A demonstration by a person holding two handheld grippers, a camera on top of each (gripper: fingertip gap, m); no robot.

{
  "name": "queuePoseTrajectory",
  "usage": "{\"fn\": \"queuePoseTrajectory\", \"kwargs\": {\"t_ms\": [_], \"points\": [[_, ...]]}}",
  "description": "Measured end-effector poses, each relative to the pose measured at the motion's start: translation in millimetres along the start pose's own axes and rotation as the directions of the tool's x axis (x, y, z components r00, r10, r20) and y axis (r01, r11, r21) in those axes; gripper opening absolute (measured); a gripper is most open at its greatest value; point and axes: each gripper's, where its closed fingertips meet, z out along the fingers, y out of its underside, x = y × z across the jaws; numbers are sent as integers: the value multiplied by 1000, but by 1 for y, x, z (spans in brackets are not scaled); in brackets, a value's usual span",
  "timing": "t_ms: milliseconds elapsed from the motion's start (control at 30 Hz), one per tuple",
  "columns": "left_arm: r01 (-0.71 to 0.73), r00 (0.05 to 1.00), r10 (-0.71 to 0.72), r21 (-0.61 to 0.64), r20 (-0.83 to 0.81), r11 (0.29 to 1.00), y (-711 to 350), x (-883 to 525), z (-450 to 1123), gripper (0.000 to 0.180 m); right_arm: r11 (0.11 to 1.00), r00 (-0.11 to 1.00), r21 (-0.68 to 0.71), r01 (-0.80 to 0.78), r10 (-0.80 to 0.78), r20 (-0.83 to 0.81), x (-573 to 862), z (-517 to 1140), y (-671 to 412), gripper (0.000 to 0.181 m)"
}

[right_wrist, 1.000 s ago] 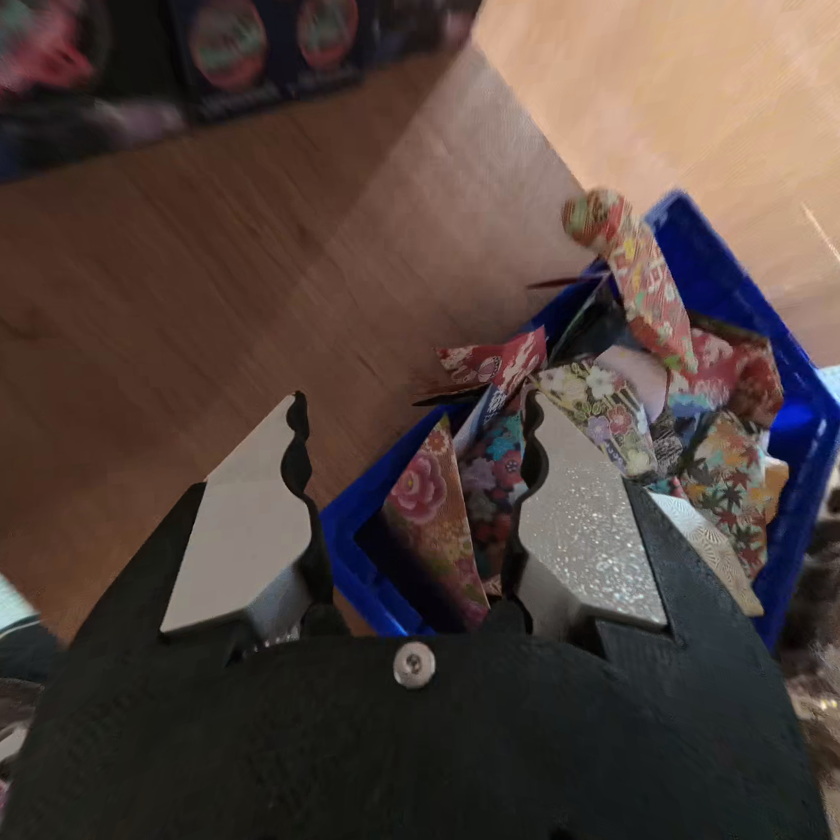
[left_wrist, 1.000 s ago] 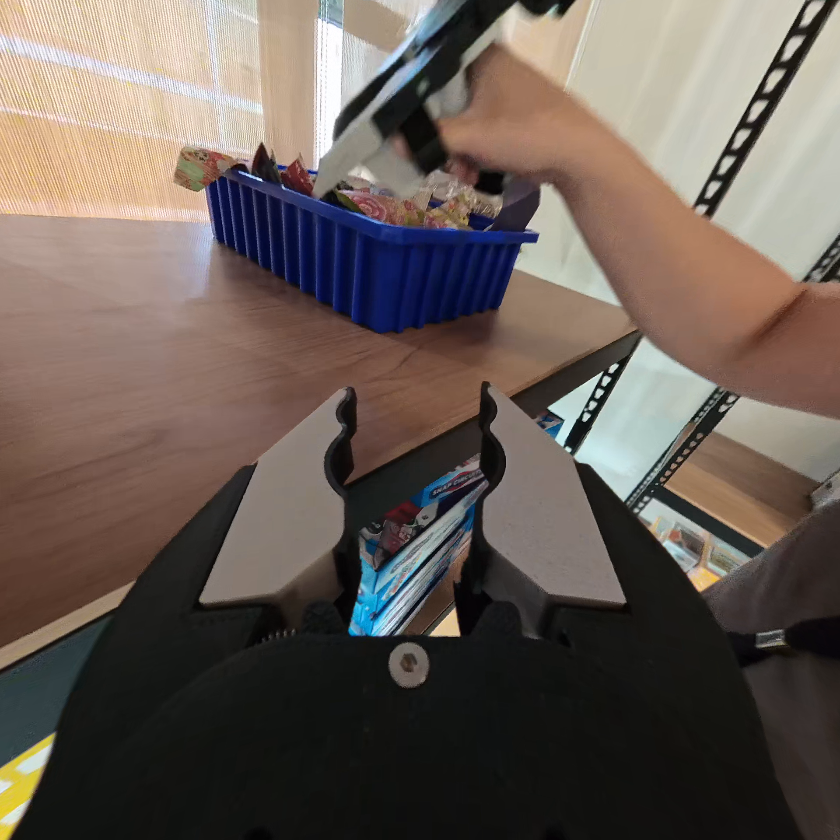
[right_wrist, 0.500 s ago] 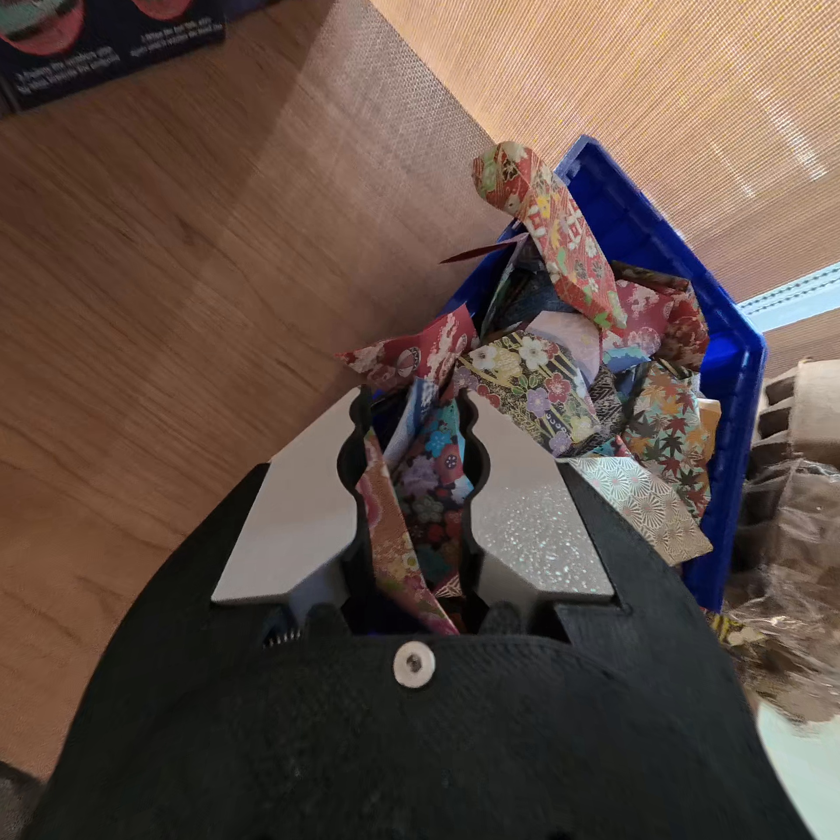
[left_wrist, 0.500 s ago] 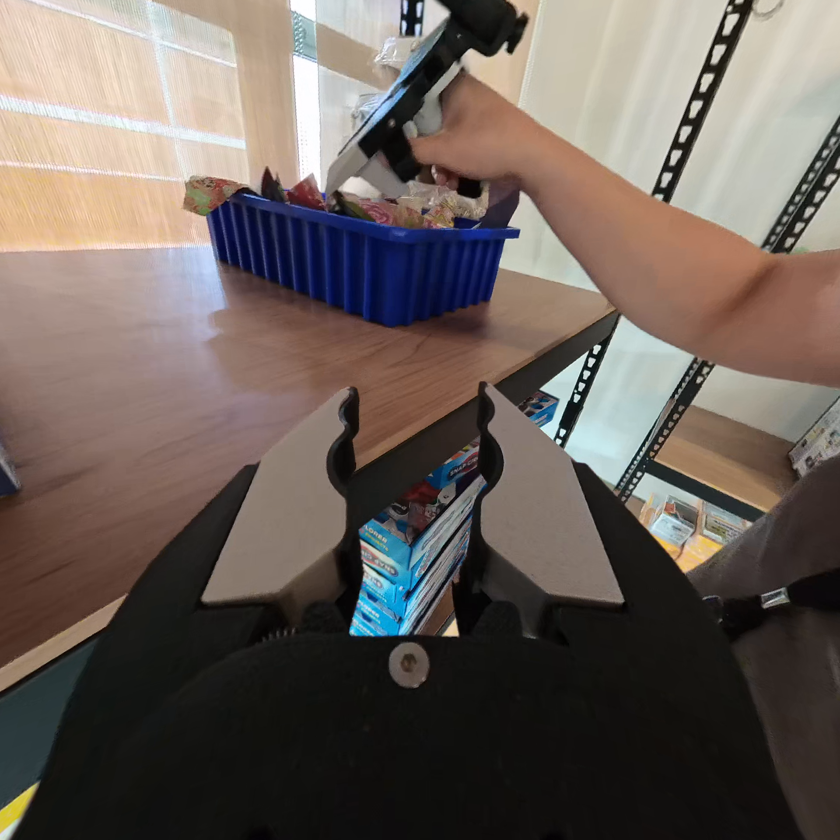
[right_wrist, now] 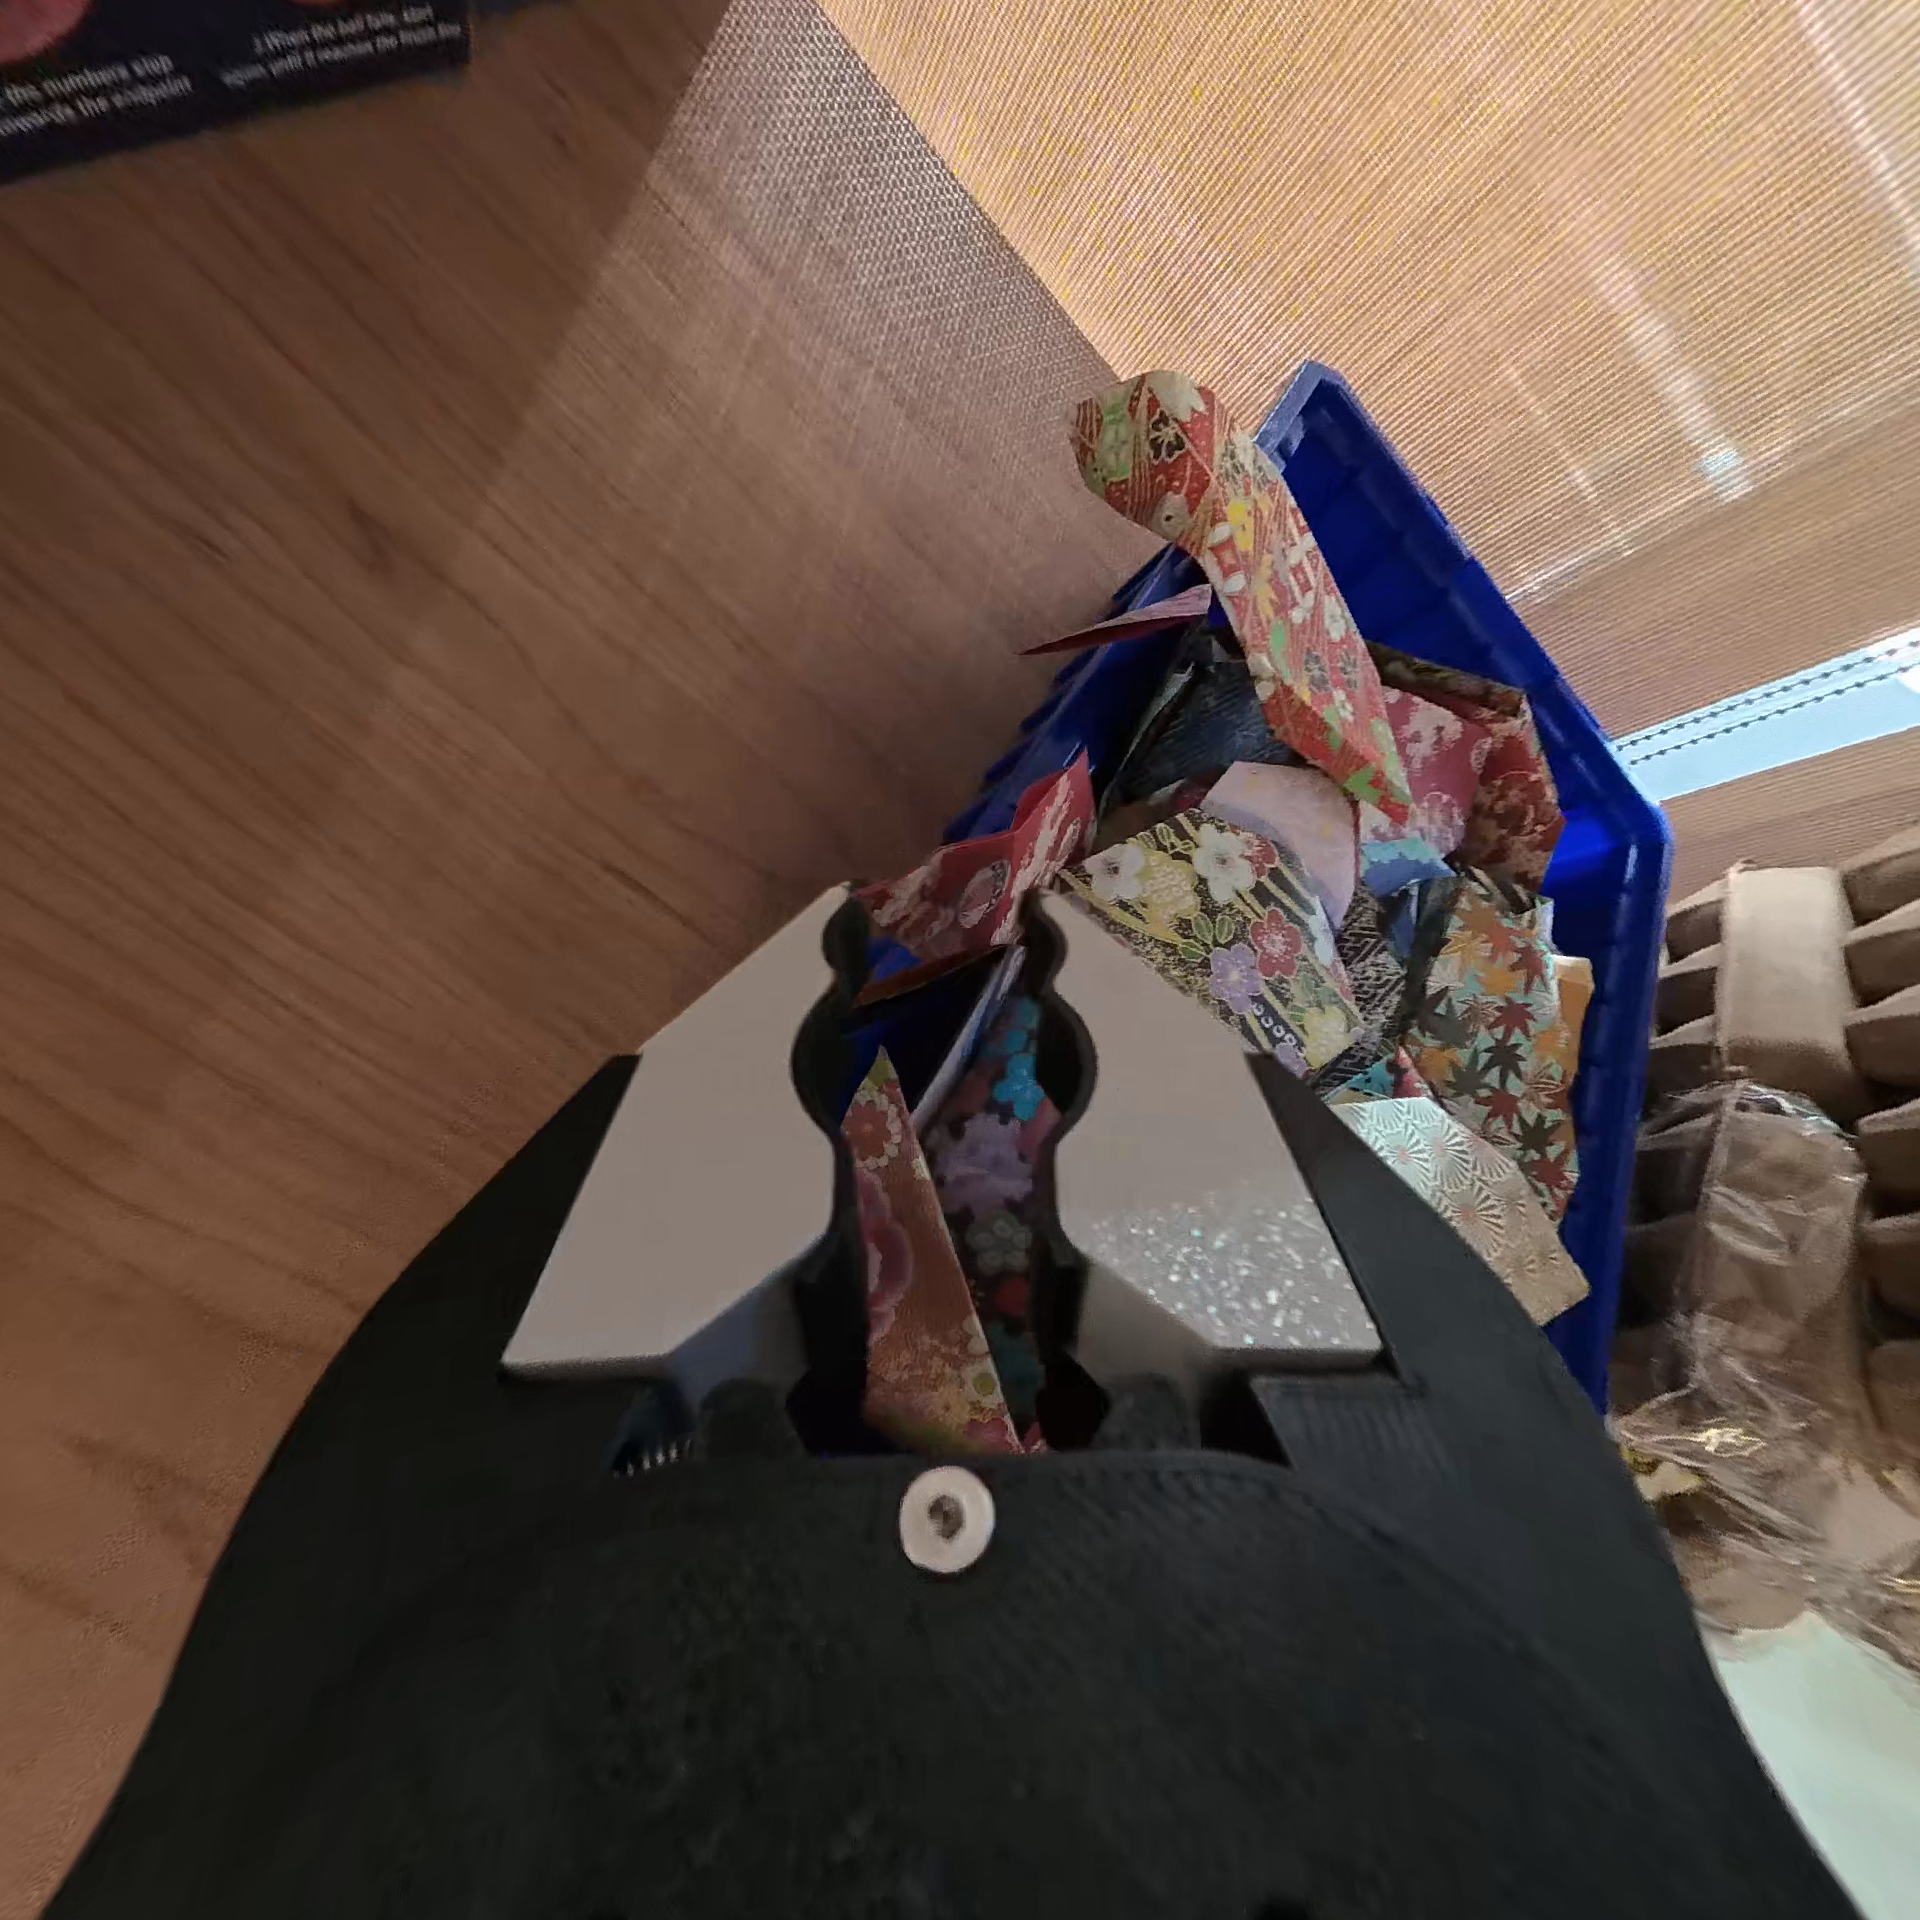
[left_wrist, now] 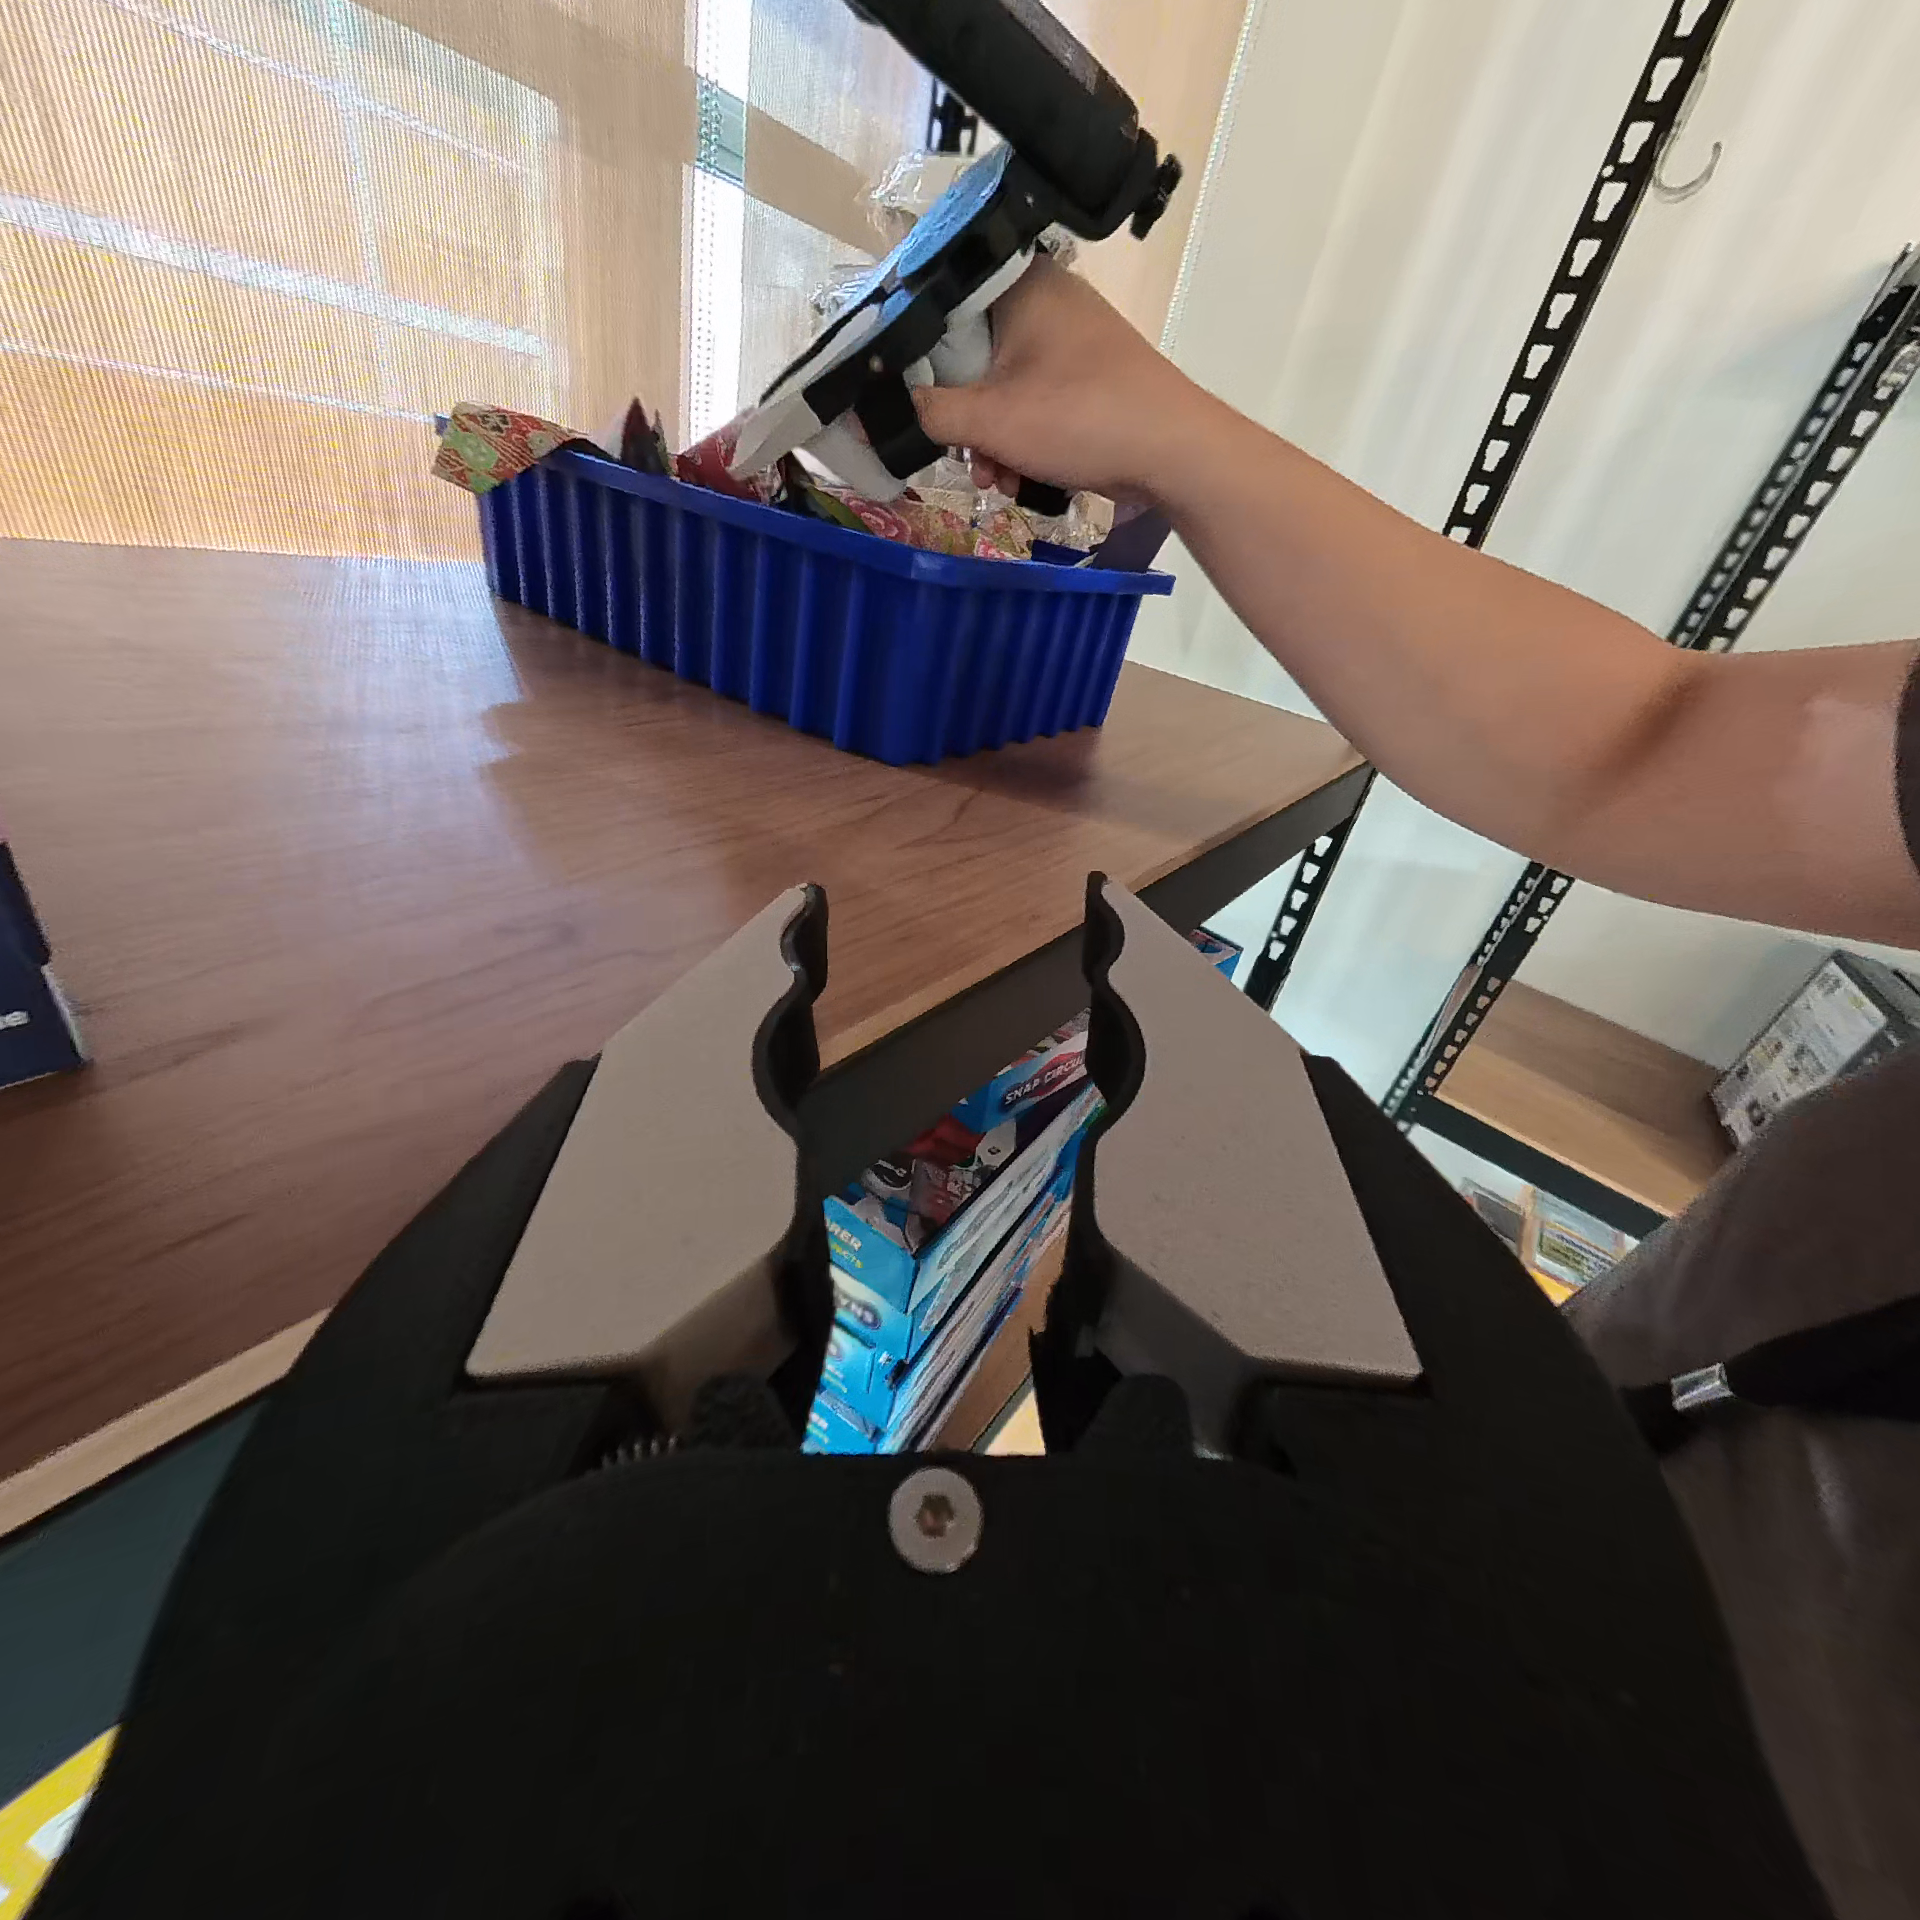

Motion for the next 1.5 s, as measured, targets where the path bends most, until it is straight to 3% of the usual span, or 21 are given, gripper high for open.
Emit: {"fn": "queuePoseTrajectory", "kwargs": {"t_ms": [33, 100, 367, 500, 667, 833, 967, 1267, 1500], "points": [[-4, 1000, 4, 2, 9, 1000, 0, -1, -2, 48, 1000, 1000, 8, 18, -18, -15, 2, -2, -1, 17], [-4, 1000, 4, 9, 24, 1000, 0, -4, -6, 48, 998, 997, 35, 55, -53, -57, 8, -9, -5, 0], [16, 999, -18, 53, 38, 998, -9, -10, -13, 49, 985, 1000, 171, -5, 4, 8, 44, -41, -25, 0], [-30, 999, 26, 119, 34, 992, -30, -10, -1, 53, 948, 999, 318, 21, -29, 20, 63, -80, -50, 0], [-132, 991, 133, 204, 6, 970, -64, 0, 27, 53, 897, 986, 440, -45, -30, 162, 67, -129, -71, 0], [-266, 963, 267, 283, 36, 921, -114, 13, 68, 57, 859, 956, 495, -132, -22, 293, 64, -172, -81, 0], [-369, 929, 336, 367, 153, 854, -163, 16, 100, 62, 824, 927, 535, -189, -31, 375, 60, -215, -96, 0], [-436, 899, 349, 458, 266, 775, -192, 29, 103, 63, 765, 924, 621, -170, -95, 370, 45, -287, -111, 0], [-431, 901, 396, 472, 177, 769, -185, 33, 100, 65, 771, 917, 620, -148, -128, 378, 34, -294, -108, 0]]}}
